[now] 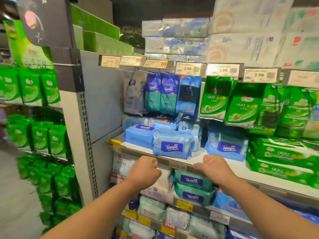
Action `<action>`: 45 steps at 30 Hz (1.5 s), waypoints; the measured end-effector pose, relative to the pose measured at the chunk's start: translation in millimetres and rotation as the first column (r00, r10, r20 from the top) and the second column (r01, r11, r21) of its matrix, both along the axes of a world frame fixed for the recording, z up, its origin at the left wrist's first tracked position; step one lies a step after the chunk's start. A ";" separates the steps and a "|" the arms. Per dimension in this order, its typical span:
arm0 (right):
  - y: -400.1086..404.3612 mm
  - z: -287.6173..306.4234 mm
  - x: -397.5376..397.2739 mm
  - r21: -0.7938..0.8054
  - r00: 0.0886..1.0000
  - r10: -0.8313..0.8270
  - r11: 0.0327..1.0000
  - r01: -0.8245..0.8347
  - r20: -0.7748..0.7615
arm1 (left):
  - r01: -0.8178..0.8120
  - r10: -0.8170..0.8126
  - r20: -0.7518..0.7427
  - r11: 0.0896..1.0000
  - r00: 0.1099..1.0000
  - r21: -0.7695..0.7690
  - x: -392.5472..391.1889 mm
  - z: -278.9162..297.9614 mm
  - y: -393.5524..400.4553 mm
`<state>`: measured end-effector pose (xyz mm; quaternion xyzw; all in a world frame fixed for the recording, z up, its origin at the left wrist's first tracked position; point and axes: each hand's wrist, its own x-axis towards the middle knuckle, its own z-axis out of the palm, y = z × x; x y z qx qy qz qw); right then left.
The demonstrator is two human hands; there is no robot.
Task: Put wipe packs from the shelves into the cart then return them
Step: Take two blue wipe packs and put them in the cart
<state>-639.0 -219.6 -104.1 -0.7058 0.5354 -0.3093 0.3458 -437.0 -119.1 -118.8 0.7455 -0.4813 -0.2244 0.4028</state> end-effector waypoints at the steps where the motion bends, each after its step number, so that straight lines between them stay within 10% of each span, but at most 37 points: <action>1: -15.0 0.2 4.4 0.014 1.000 0.000 1.000 0.000 -0.010 | -0.016 0.016 -0.015 1.000 1.000 0.005 4.7 -1.9 -13.3; 12: -165.5 -42.4 45.5 0.206 0.959 0.249 0.954 -0.218 -0.137 | -0.087 0.091 -0.056 0.994 0.994 0.073 32.3 -11.5 -127.3; 28: -176.0 -43.2 48.5 0.225 0.920 0.217 0.927 -0.299 0.326 | -0.204 0.197 -0.120 0.978 0.973 -0.051 50.1 -14.3 -158.5; 36: -149.6 -21.7 48.8 0.227 0.849 0.204 0.909 -0.349 0.487 | -0.133 -0.044 -0.578 0.956 0.815 -0.260 50.3 10.6 -145.7; 45: -124.2 -11.2 98.9 0.150 0.891 0.335 0.907 -0.393 0.308 | -0.070 -0.113 -0.732 0.974 0.672 -0.215 103.3 -7.6 -95.3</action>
